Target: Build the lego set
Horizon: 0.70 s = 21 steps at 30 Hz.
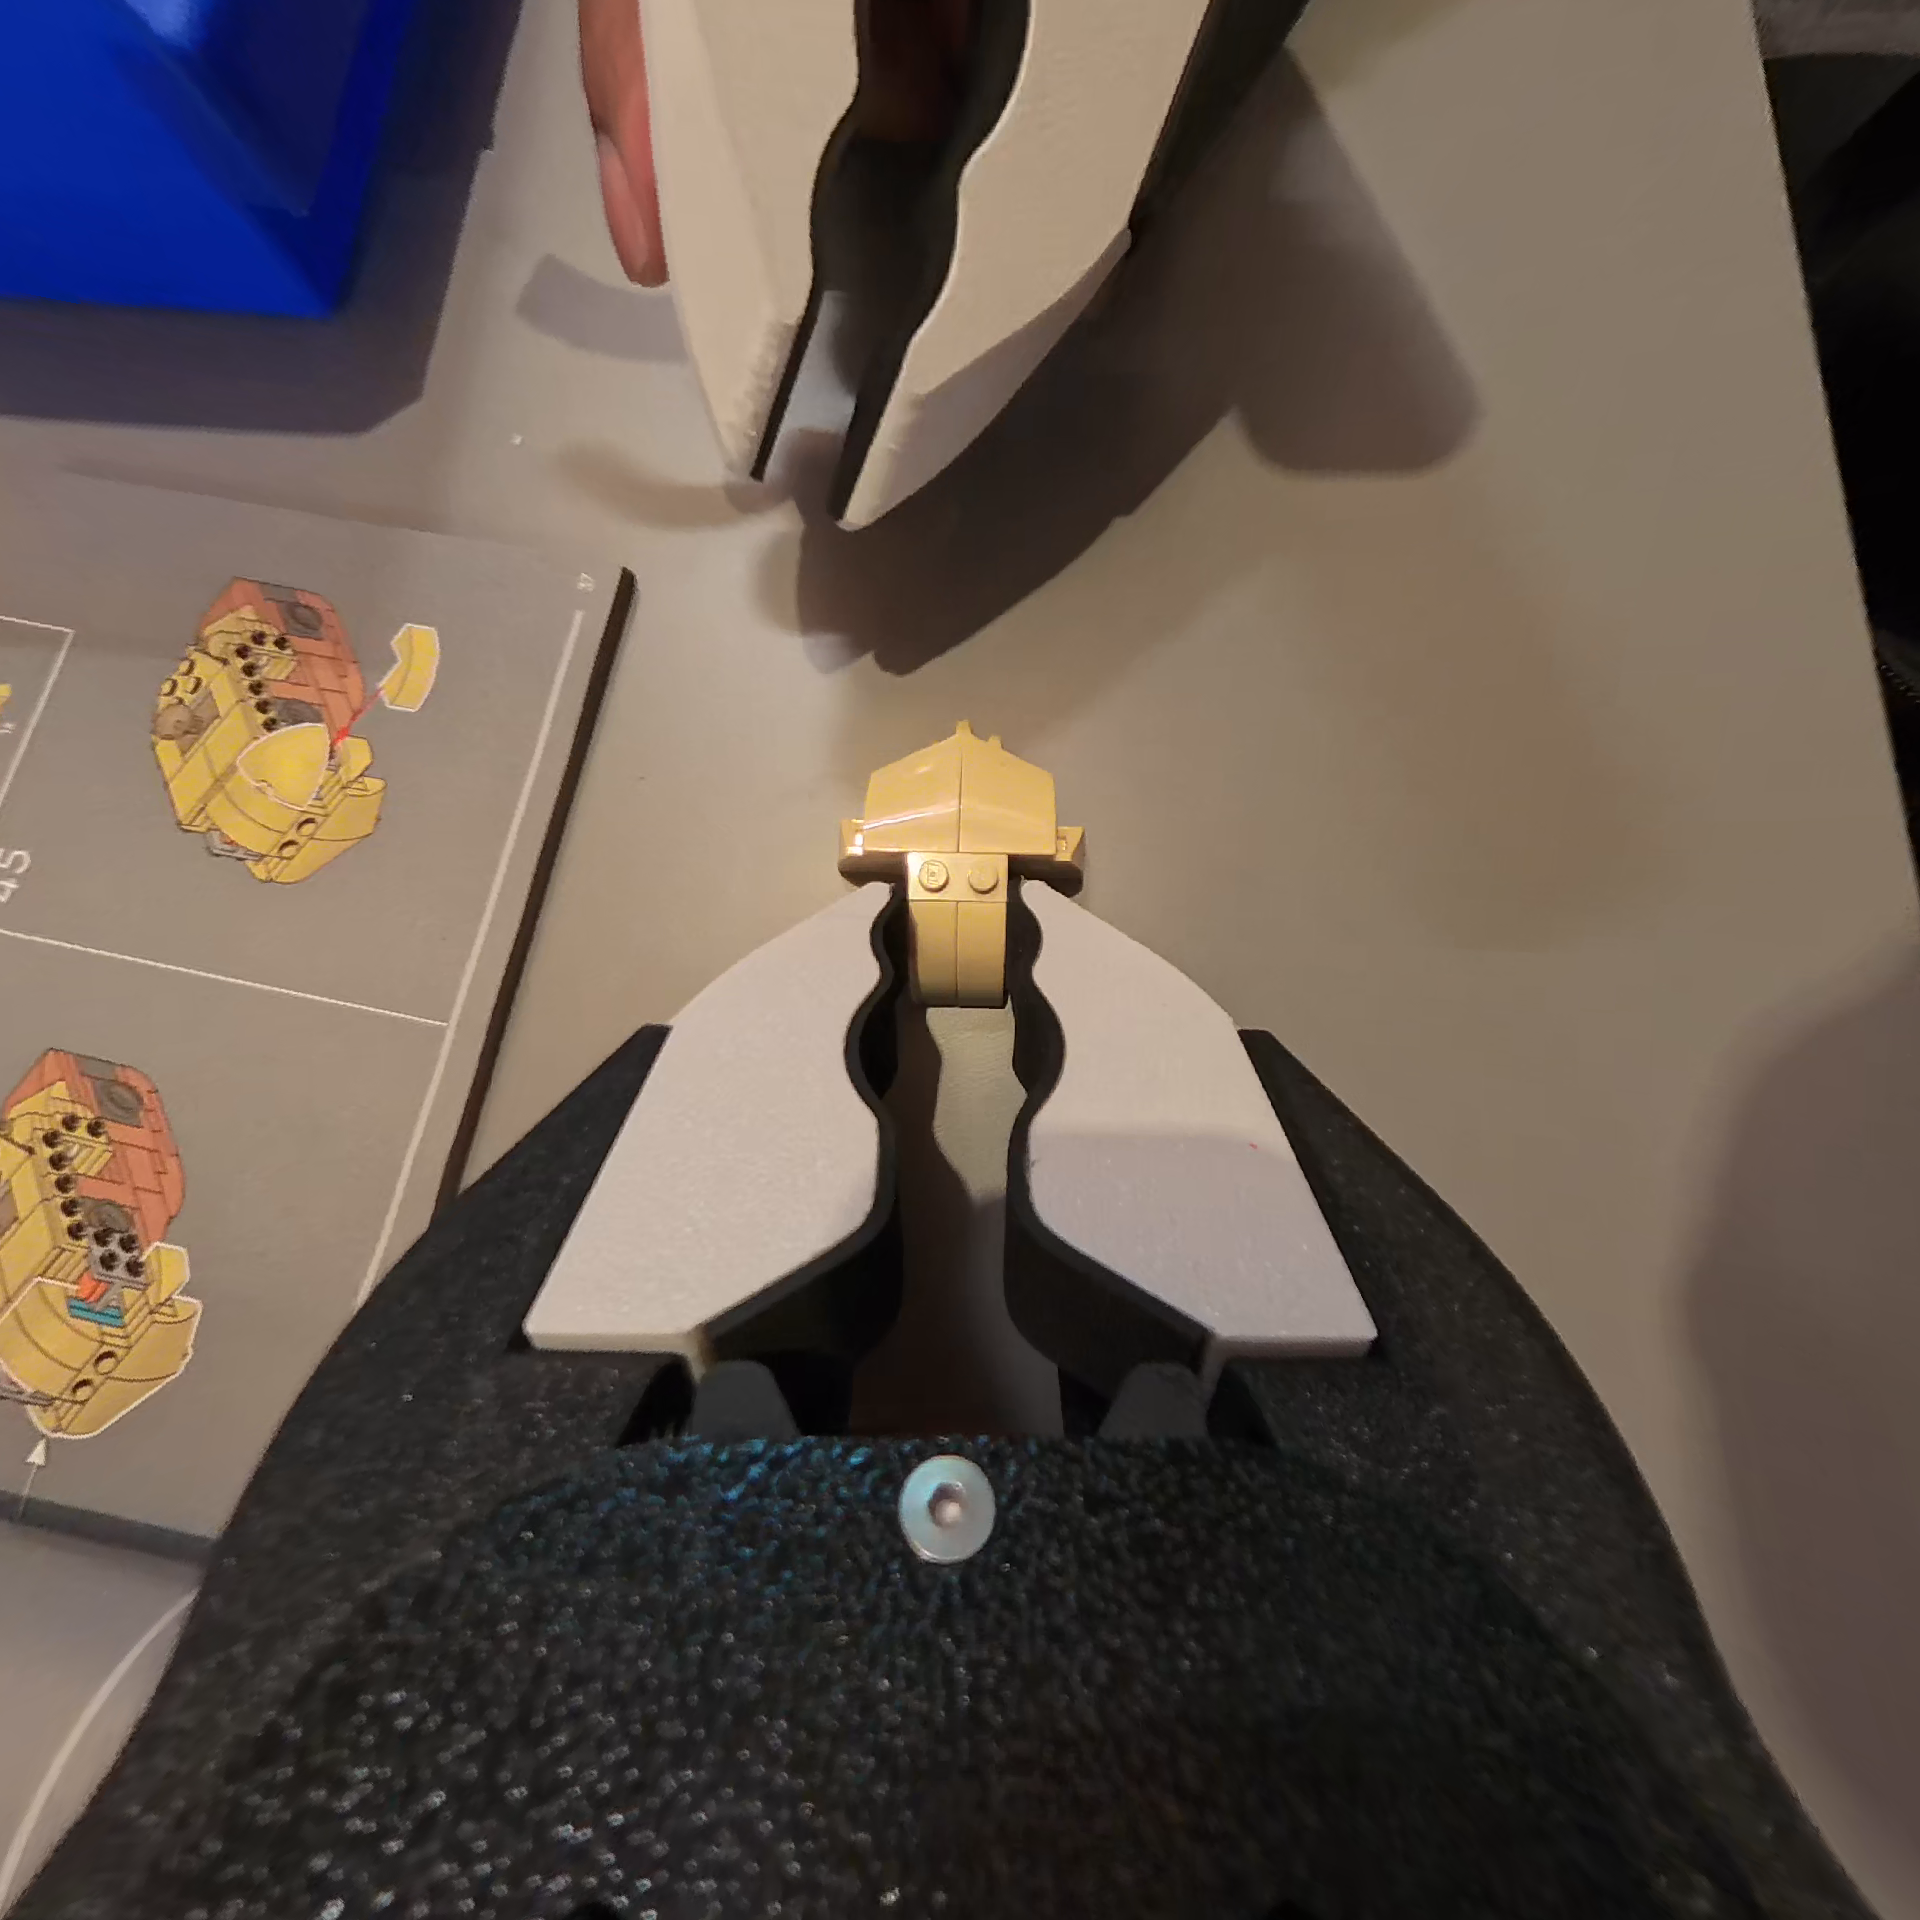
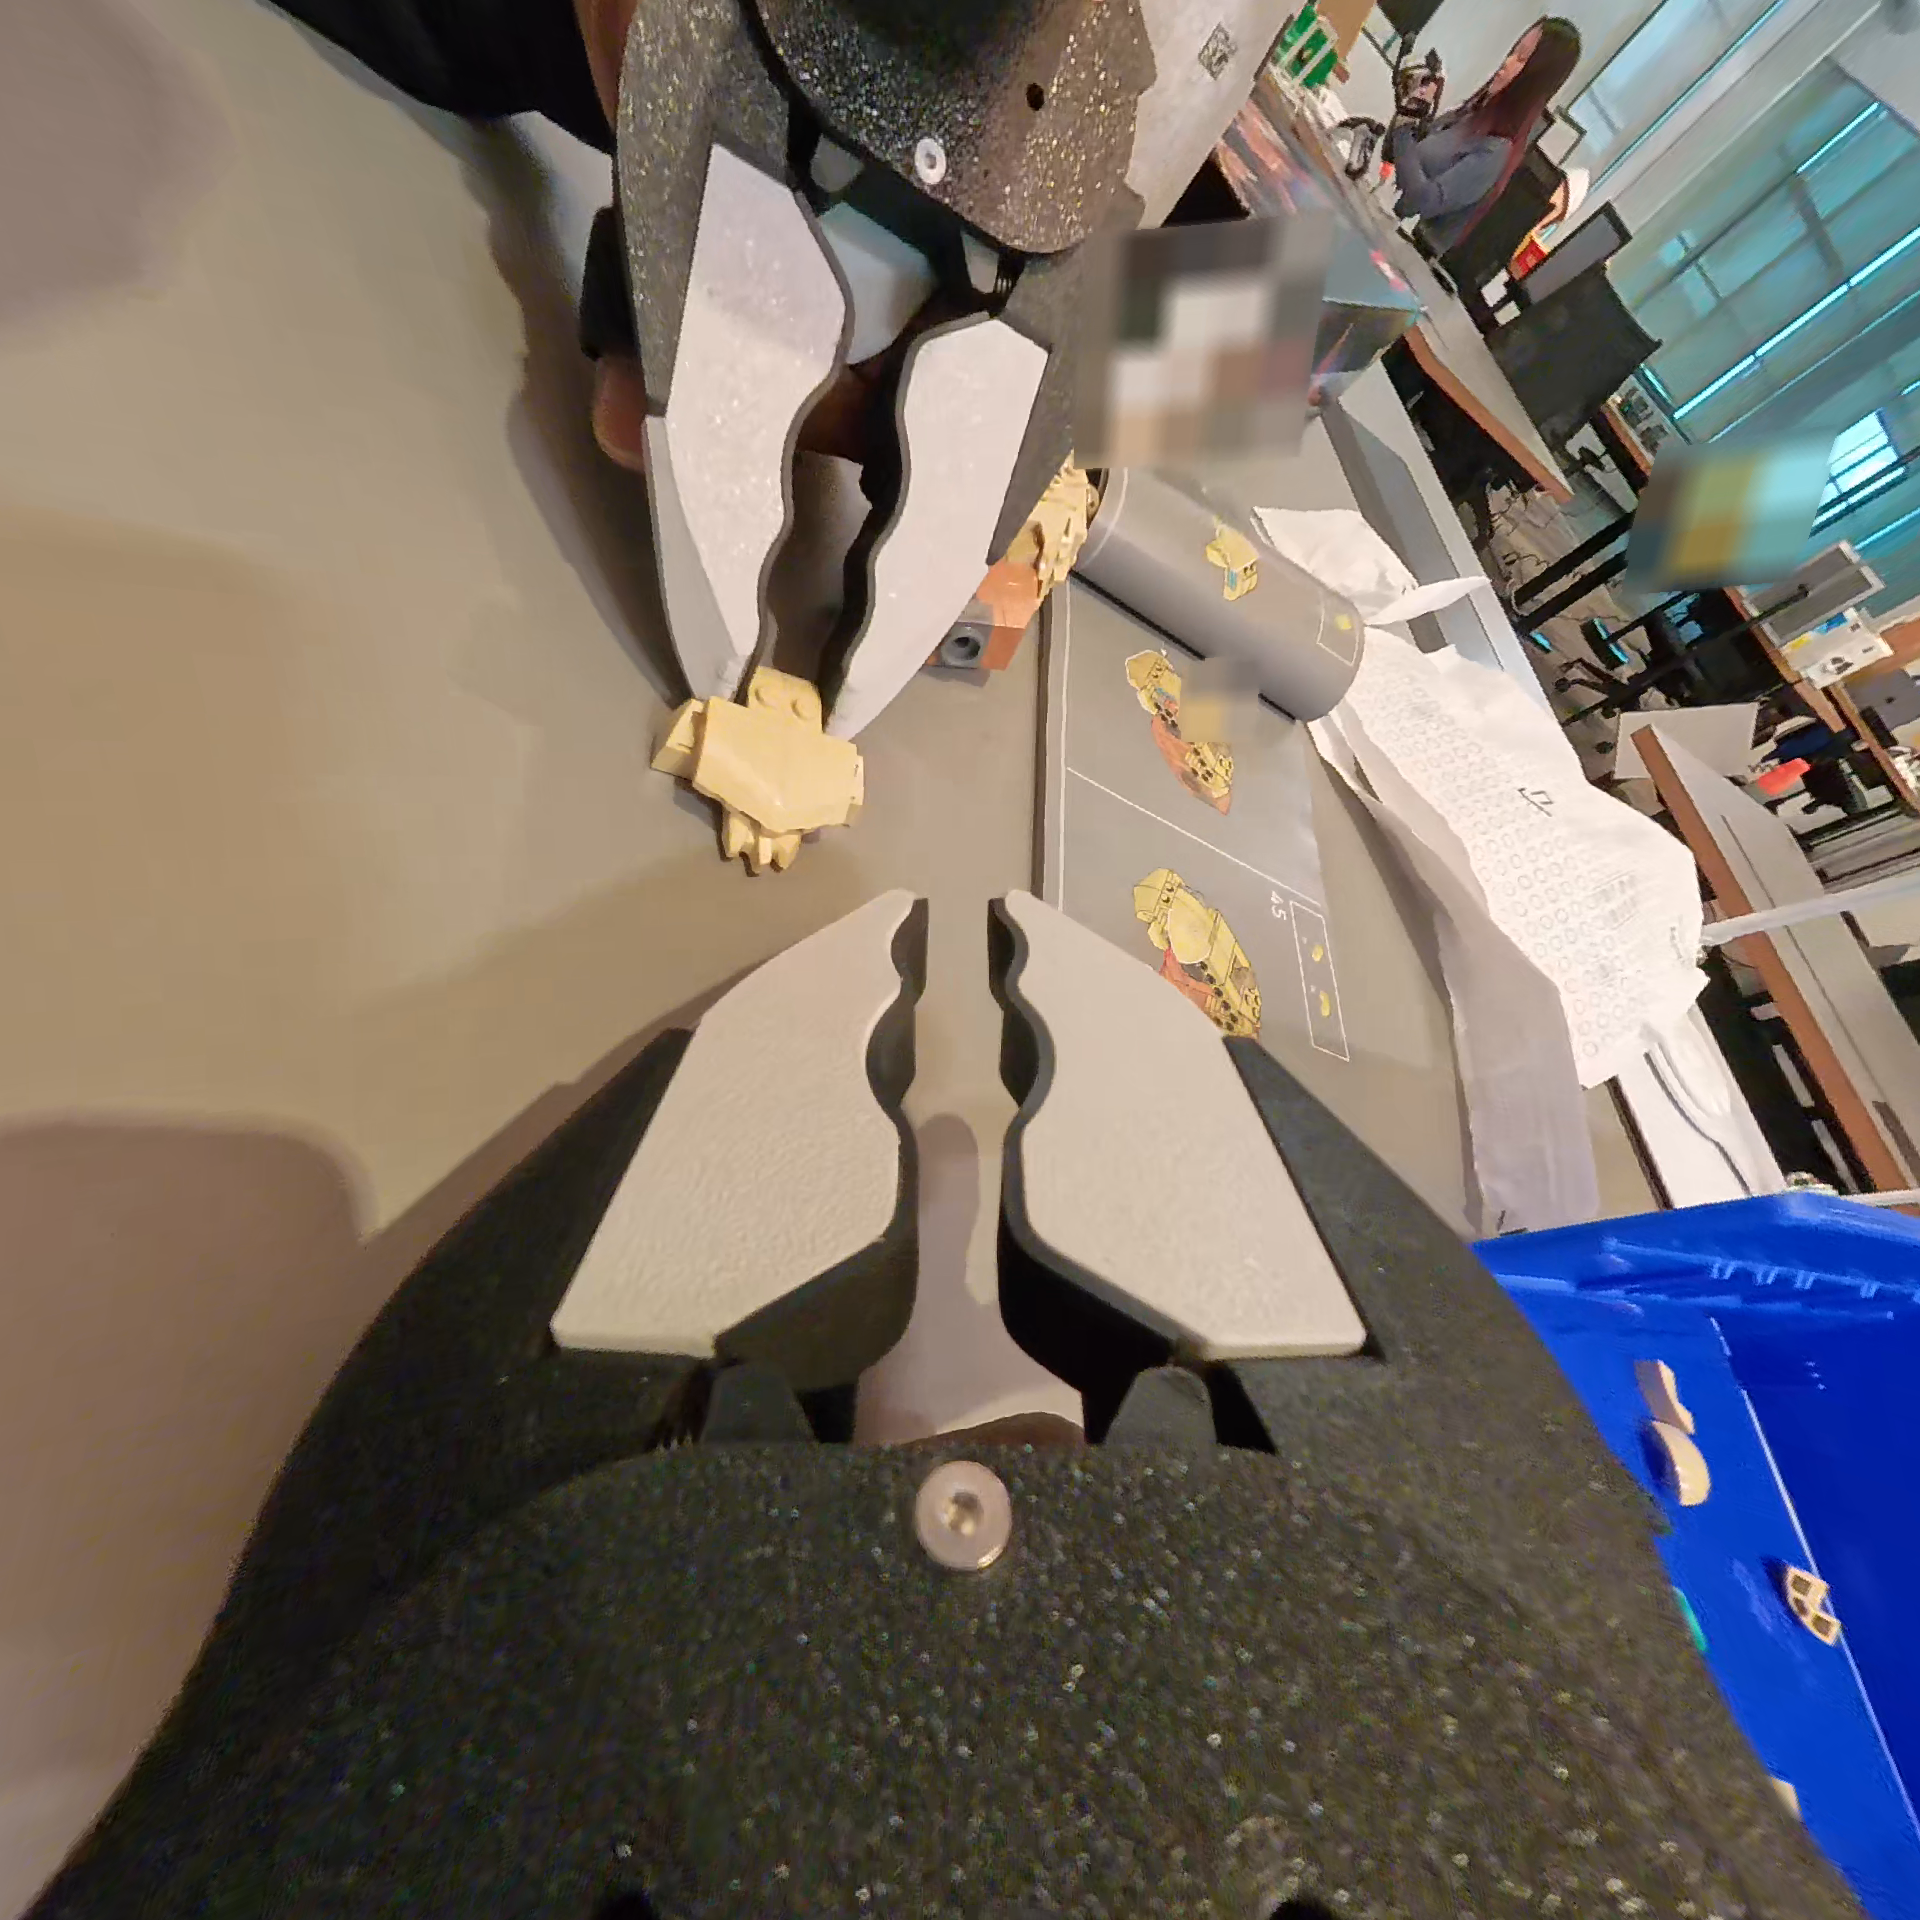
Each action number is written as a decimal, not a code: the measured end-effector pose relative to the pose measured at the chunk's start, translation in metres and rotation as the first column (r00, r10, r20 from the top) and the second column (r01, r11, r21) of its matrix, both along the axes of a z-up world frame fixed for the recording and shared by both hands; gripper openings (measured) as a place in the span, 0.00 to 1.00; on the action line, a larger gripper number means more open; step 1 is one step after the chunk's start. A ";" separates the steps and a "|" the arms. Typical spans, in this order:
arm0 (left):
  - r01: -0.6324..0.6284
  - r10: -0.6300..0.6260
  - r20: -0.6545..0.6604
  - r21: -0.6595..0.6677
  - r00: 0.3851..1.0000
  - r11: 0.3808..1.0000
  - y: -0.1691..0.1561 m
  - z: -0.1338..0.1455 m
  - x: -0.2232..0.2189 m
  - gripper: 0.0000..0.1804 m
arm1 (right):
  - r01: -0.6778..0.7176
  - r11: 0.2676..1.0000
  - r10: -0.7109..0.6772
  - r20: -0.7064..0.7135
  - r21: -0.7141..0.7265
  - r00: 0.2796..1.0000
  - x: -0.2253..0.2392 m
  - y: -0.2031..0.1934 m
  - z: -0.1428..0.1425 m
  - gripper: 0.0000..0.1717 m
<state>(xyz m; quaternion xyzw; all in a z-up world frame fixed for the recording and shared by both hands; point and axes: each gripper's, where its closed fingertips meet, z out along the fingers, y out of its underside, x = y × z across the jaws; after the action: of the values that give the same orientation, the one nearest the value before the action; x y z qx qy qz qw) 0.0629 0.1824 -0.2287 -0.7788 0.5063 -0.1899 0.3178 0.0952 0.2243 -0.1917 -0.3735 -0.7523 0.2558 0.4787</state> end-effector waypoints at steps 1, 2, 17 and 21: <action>0.001 -0.001 0.005 0.000 1.000 1.000 0.000 0.000 0.000 0.10 | 0.000 1.000 0.000 0.001 -0.008 1.000 0.000 0.000 0.000 0.06; -0.002 0.002 0.011 0.001 1.000 1.000 0.000 0.000 0.000 0.10 | -0.004 1.000 0.004 0.001 -0.017 1.000 0.000 0.000 0.000 0.06; 0.047 -0.055 0.129 0.069 0.990 0.997 -0.001 0.023 0.005 0.17 | 0.036 0.998 -0.036 -0.001 -0.055 0.999 0.001 0.005 0.002 0.00; 0.068 -0.093 0.187 0.137 0.978 0.988 -0.001 0.040 0.002 0.17 | 0.057 0.997 -0.058 -0.006 -0.061 0.998 0.000 0.008 0.003 0.00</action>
<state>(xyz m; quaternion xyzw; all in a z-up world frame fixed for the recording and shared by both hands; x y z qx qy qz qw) 0.0646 0.1813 -0.1888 -0.7132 0.5155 -0.2439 0.4075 0.0955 0.2320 -0.1888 -0.4082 -0.7312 0.2660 0.4774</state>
